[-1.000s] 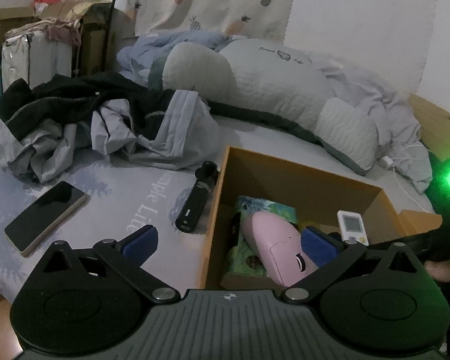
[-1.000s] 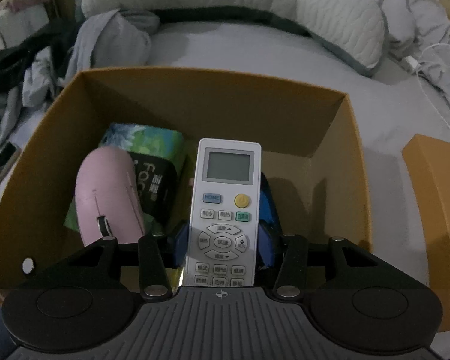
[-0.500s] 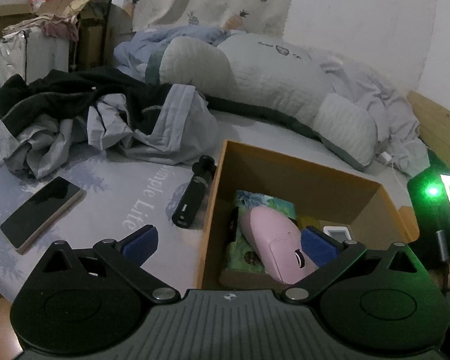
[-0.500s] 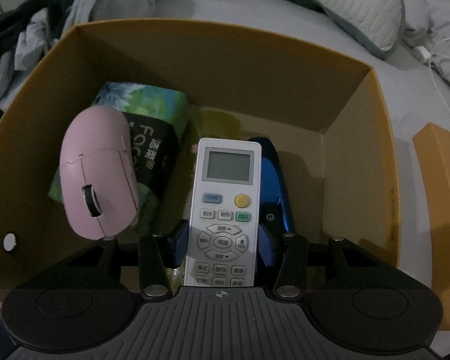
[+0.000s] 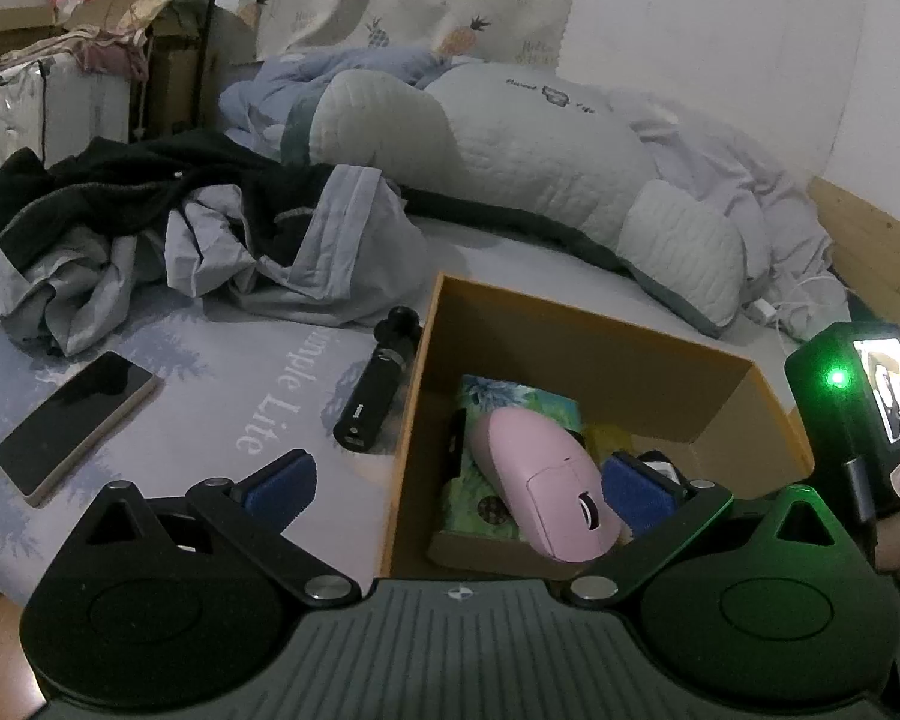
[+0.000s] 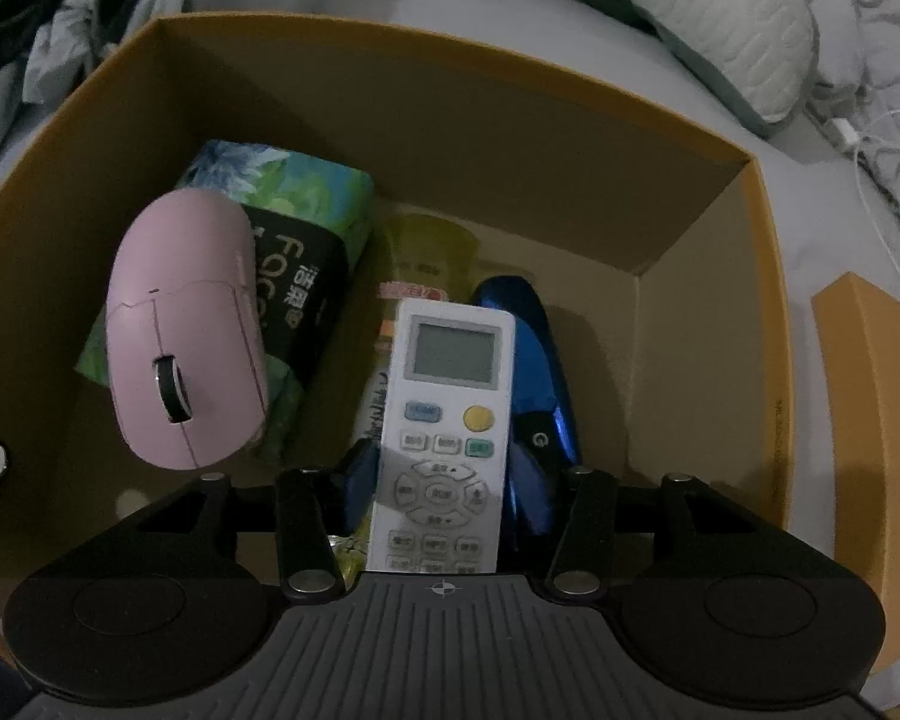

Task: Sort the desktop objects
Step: 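Lower the remote into the box and open the right gripper, then withdraw the right tool and move the left tool toward the black shaver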

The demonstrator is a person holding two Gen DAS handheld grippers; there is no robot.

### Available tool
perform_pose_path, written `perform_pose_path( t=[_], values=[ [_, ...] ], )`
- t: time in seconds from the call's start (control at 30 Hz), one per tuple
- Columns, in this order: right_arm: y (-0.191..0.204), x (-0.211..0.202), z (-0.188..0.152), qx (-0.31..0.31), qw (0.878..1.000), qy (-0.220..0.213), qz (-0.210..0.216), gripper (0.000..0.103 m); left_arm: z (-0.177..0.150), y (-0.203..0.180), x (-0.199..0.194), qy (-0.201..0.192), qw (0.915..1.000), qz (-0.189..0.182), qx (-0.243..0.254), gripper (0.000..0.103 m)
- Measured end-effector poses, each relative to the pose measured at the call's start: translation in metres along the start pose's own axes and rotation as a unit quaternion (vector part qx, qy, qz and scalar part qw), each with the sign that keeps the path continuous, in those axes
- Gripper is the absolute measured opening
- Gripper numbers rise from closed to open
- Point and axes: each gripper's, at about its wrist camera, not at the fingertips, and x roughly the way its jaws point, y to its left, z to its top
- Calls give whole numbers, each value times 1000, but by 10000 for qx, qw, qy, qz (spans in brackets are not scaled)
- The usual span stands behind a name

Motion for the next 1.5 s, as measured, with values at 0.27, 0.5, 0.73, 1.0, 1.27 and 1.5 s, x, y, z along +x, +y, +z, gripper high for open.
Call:
perform_pose_path(
  t=[0.27,0.5,0.73,1.0,1.27,1.5],
  values=[
    [-8,-11,-3,71,9999,-157,4,64,-1,2,9,2,10000,-11,48,103],
    [-20,-31,-11,243,9987,-426,127,78,-2,5,20,-7,10000,-19,76,103],
    [-23,-53,-23,316,9969,-696,194,98,-4,9,31,-15,9999,-27,104,103],
    [-25,-84,-44,450,9935,-1033,133,103,-1,-6,-3,-46,9999,-46,115,103],
    [-34,-117,-75,777,9852,-1527,-66,103,-1,-10,-8,-75,9998,-73,186,103],
    [-40,-137,-102,997,9737,-2015,-383,103,-2,-16,-13,-115,9994,-102,306,103]
  ],
)
